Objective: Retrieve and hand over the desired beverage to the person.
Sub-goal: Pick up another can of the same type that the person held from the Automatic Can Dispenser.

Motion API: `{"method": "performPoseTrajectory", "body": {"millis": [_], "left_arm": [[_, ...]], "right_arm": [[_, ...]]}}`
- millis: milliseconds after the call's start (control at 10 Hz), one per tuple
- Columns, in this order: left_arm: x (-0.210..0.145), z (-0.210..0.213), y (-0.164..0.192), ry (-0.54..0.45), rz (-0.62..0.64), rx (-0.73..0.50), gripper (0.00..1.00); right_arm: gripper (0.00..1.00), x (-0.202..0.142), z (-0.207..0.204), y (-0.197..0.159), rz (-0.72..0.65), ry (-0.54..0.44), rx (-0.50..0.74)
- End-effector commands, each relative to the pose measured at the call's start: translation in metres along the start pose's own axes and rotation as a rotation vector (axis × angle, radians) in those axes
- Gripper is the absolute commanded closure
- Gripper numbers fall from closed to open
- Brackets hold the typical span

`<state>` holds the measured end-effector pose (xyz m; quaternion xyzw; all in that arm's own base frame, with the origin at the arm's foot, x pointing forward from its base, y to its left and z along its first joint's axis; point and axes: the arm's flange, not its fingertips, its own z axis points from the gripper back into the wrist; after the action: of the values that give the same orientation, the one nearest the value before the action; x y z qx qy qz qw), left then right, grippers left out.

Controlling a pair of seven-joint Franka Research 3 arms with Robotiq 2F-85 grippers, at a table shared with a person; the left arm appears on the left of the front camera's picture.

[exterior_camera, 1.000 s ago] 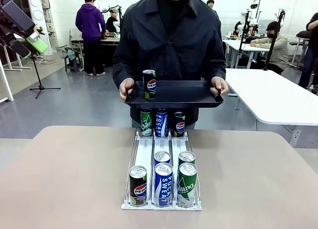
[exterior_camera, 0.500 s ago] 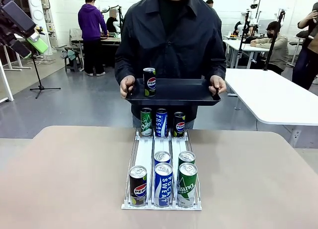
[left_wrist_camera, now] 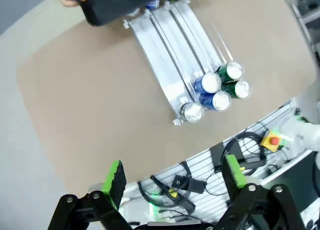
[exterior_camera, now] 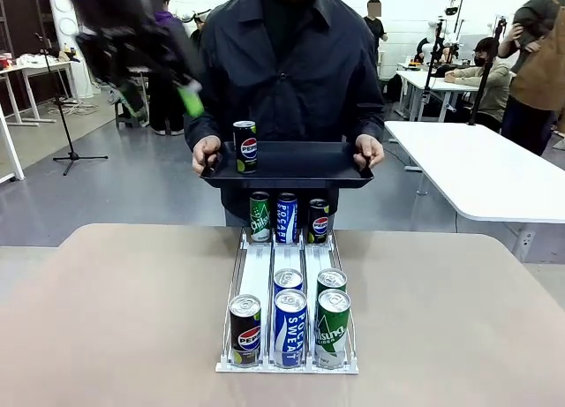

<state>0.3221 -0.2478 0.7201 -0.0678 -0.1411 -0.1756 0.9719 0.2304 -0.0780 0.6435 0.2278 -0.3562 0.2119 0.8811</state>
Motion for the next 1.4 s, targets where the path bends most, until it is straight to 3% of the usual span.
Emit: {"method": "performPoseTrajectory", "body": {"millis": [0, 200, 600, 1300], "left_arm": [[0.022, -0.025, -0.048, 0.14, 0.161, 0.087, 0.0], [0.023, -0.073, -0.091, 0.183, 0.209, 0.086, 0.0], [0.023, -0.144, -0.116, 0.216, 0.233, 0.02, 0.0], [0.03, -0.154, -0.118, 0.219, 0.2, 0.023, 0.0]], "right_arm": [[0.0, 0.0, -0.001, -0.001, 0.015, -0.005, 0.029], [0.0, 0.0, -0.001, -0.001, 0.015, -0.005, 0.029], [0.0, 0.0, -0.001, -0.001, 0.015, -0.005, 0.029], [0.0, 0.0, -0.001, -0.001, 0.015, -0.005, 0.029]]}}
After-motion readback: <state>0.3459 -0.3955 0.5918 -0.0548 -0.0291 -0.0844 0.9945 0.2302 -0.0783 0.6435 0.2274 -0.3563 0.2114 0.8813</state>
